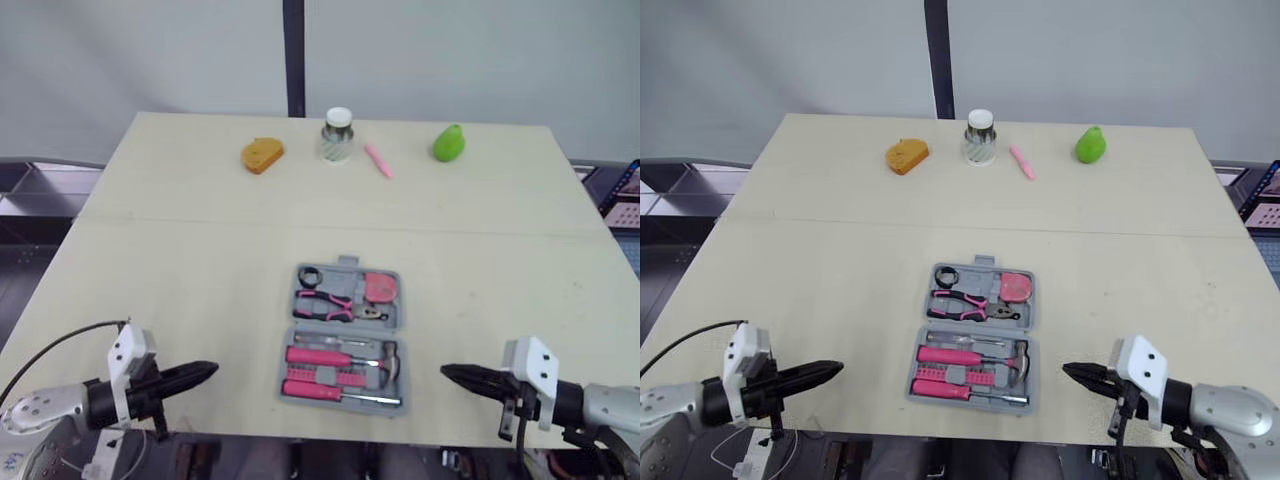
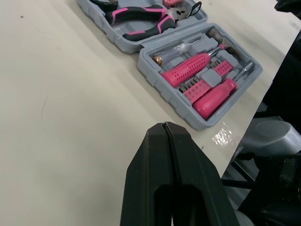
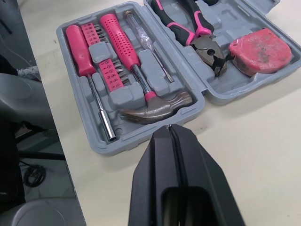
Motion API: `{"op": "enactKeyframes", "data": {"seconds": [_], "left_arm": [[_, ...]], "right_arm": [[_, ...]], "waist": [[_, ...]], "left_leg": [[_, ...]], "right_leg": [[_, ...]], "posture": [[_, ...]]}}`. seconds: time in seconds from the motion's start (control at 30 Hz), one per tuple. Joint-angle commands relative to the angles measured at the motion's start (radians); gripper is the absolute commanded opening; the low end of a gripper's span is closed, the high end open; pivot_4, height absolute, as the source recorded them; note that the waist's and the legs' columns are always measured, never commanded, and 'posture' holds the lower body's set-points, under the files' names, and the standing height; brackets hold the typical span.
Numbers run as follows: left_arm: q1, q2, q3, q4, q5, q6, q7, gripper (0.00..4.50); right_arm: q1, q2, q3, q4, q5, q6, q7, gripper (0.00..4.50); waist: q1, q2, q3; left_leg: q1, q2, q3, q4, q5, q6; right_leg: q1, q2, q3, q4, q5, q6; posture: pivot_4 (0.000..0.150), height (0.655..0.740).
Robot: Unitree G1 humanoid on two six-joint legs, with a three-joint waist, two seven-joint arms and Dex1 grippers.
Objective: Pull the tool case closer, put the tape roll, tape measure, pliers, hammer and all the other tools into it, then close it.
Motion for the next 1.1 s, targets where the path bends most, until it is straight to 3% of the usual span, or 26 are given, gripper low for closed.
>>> {"op": "enactKeyframes", "data": {"seconds": [0.03,0.47,0.9,1.1], "left_arm": [[0.066,-0.027,0.036,0.028,0.017,-0.087,-0.02,0.0],[0.128,-0.078,0.015,0.091,0.059,-0.256,-0.015,0.0],[-0.351,-0.022,-0.28,0.226,0.205,-0.141,0.047,0.0],[-0.507,-0.053,-0.425,0.318,0.271,-0.115,0.038,0.0]], "right_arm": [[0.039,0.013,-0.004,-0.026,-0.004,-0.01,-0.016,0.03],[0.11,0.03,-0.005,-0.046,-0.019,0.002,-0.054,0.03],[-0.222,-0.058,0.16,0.019,-0.06,0.398,-0.185,0.03],[-0.345,-0.069,0.27,0.043,-0.082,0.523,-0.215,0.03]], "waist": [[-0.001,0.0,0.0],[0.0,0.0,0.0],[-0.001,0.001,0.0],[-0.007,0.0,0.0]], "left_leg": [[0.0,0.001,0.001,0.0,-0.001,0.0],[0.0,0.007,0.004,0.002,-0.007,-0.003],[0.0,0.007,0.005,0.002,-0.006,-0.002],[0.0,0.007,0.006,0.003,-0.004,-0.001]], "right_leg": [[0.0,0.0,0.0,0.0,0.0,0.0],[-0.001,0.001,0.001,-0.003,-0.001,-0.002],[-0.003,0.005,0.0,0.007,-0.002,-0.003],[-0.004,0.005,0.0,0.009,-0.002,-0.003]], "posture": [[0.15,0.695],[0.15,0.695],[0.15,0.695],[0.15,0.695]]}}
